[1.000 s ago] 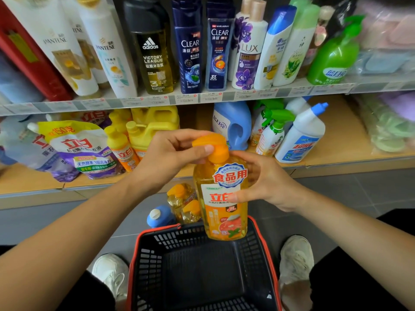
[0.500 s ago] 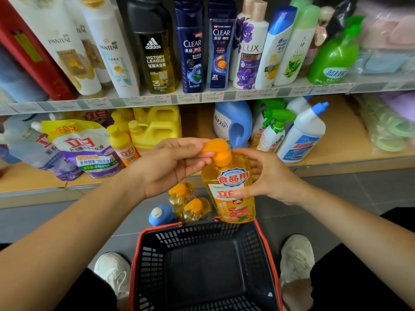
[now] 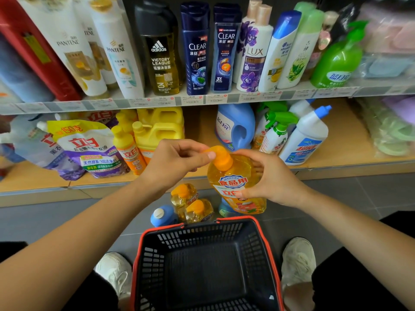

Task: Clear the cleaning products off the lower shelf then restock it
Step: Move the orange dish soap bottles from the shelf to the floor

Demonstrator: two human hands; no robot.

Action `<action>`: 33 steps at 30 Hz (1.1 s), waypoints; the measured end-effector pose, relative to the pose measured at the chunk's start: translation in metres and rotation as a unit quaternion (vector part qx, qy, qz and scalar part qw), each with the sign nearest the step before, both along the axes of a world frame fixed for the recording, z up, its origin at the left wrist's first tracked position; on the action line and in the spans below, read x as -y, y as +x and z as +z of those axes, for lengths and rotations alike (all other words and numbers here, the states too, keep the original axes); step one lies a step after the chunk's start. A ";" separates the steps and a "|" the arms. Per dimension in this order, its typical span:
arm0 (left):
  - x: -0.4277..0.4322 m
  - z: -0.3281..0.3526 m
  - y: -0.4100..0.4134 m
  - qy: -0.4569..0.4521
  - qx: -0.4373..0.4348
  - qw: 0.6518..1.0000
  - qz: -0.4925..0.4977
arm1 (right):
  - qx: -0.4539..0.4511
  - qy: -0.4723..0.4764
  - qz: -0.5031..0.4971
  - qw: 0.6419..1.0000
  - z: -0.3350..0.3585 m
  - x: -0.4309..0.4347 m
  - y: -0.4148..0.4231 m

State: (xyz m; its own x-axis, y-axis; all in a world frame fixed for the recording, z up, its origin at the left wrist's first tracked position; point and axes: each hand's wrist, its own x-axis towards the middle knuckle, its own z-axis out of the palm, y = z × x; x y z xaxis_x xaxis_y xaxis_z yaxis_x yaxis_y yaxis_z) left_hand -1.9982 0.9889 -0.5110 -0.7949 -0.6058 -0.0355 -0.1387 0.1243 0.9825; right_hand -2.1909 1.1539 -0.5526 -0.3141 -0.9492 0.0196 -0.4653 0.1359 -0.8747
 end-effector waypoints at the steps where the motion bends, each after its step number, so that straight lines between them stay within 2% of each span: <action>1: -0.001 -0.001 0.000 -0.040 -0.001 0.999 -0.001 | -0.005 0.000 -0.004 1.000 0.000 0.000 0.000; 5: -0.007 -0.003 0.001 -0.148 0.002 0.989 -0.010 | -0.028 -0.001 -0.009 1.000 0.000 -0.001 0.002; 7: -0.010 -0.002 -0.001 -0.169 -0.010 0.985 -0.034 | -0.046 0.000 -0.006 0.999 -0.001 -0.001 0.004; 11: -0.011 0.000 -0.001 -0.268 -0.033 0.958 -0.102 | -0.063 0.001 0.006 0.998 -0.001 -0.001 0.007; 16: -0.005 0.001 0.000 -0.322 -0.038 0.934 -0.151 | -0.056 0.005 0.009 0.998 -0.002 -0.001 0.008; 20: -0.004 0.000 0.000 -0.359 -0.050 0.920 -0.151 | -0.054 0.000 0.007 0.999 -0.002 0.000 0.008; 23: -0.006 -0.002 -0.001 -0.341 -0.047 0.930 -0.130 | -0.041 -0.005 0.007 0.999 -0.001 0.000 0.007; 26: -0.006 -0.003 -0.003 -0.251 -0.051 0.963 -0.080 | 0.001 -0.002 0.004 1.000 -0.002 0.001 0.006; 30: -0.002 -0.004 -0.004 -0.173 -0.064 0.982 -0.034 | 0.080 -0.002 -0.019 0.997 -0.002 0.001 0.004; 33: 0.001 -0.011 -0.004 -0.120 -0.039 0.992 0.002 | 0.145 -0.010 -0.046 0.988 0.002 0.002 0.003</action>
State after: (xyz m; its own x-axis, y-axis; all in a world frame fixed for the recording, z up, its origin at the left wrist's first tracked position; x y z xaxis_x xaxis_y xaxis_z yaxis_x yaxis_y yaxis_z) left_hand -2.0025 0.9879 -0.5221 -0.7876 -0.5920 0.1711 -0.0651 0.3561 0.9322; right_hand -2.1877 1.1516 -0.5502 -0.3937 -0.9170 -0.0645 -0.1822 0.1466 -0.9723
